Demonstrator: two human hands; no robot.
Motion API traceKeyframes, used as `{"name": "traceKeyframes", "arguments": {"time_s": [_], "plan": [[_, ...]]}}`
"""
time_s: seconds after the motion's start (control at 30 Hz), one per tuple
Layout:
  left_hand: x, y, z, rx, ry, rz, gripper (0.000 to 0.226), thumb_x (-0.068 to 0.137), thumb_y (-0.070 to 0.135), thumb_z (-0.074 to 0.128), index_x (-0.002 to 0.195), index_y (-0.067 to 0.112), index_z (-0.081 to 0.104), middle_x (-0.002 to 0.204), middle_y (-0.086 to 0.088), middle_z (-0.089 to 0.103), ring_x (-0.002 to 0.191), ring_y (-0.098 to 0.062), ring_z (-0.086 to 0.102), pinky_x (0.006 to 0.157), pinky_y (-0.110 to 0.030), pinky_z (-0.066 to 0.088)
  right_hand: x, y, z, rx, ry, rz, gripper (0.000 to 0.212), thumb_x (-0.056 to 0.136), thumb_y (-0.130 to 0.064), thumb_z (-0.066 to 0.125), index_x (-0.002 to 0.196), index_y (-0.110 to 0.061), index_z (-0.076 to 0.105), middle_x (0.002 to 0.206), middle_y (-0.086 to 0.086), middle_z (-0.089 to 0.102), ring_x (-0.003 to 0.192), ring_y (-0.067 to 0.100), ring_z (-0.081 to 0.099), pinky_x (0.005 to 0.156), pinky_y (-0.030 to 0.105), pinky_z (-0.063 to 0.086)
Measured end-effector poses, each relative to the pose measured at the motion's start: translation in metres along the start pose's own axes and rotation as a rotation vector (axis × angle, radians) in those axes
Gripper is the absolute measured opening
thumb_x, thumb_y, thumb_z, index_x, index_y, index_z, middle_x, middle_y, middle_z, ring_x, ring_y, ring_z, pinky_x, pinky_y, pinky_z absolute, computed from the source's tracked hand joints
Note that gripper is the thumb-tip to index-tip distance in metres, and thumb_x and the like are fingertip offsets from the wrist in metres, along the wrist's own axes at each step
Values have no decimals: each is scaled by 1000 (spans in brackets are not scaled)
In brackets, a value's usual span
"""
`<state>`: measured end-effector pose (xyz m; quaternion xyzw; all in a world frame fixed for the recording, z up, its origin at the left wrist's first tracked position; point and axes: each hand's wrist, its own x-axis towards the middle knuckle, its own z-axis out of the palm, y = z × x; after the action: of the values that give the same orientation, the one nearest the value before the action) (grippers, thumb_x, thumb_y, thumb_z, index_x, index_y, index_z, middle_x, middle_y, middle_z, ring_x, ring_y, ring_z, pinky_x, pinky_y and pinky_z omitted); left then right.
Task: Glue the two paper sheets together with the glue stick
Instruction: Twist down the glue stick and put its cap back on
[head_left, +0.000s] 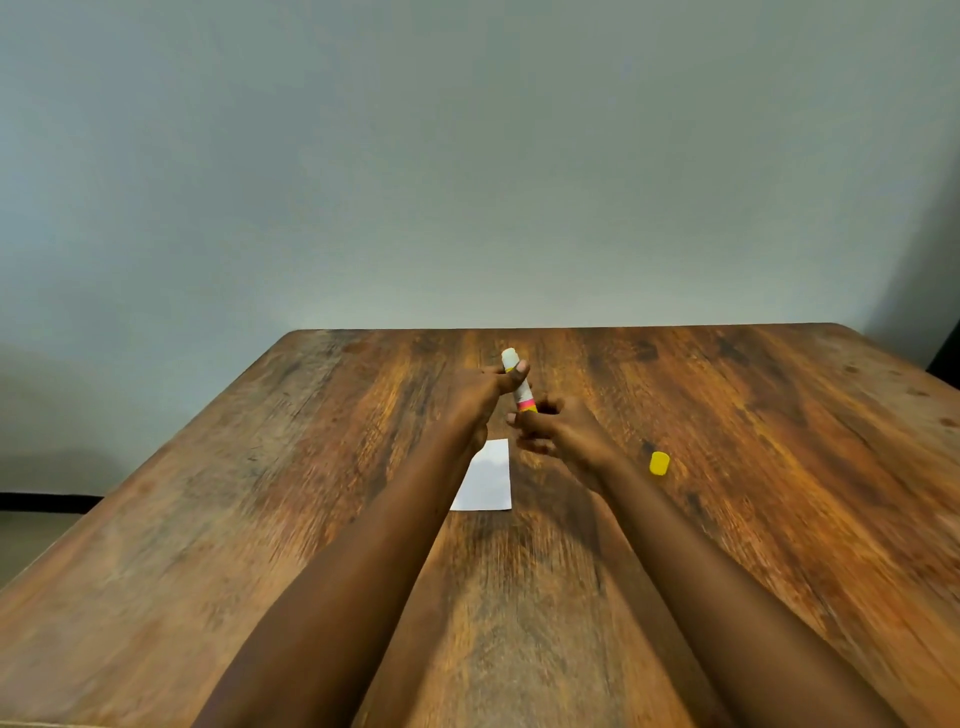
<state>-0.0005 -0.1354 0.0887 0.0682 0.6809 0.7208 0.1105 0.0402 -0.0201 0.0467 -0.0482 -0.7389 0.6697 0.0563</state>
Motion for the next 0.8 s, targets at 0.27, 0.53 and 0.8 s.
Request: {"name": "traceKeyframes", "arguments": {"time_s": [0.27,0.53,0.8], "plan": [[-7,-4,-5,-4,7,-40,39,84,20,67,109,-9,65,120,-17,63,119,-20,48,90,-32,26,-2,-9,-7,-79,-27,105,7,79,-13,71,81,-6,72,73,7,73,60,16,72,52,21,56],[-8,-1,-6,3,51,-24,42,84,24,67,115,-5,65,125,-15,62,120,-27,53,69,-27,42,0,-6,21,-429,258,-22,26,74,-32,77,81,-13,62,80,6,65,70,20,63,61,29,48],[-3,-4,-20,45,79,-41,40,85,26,66,108,-6,67,119,-17,65,117,-30,56,97,-41,38,-1,-10,5,64,-104,146,21,86,-13,64,98,4,69,92,16,71,79,23,71,67,26,58]]}}
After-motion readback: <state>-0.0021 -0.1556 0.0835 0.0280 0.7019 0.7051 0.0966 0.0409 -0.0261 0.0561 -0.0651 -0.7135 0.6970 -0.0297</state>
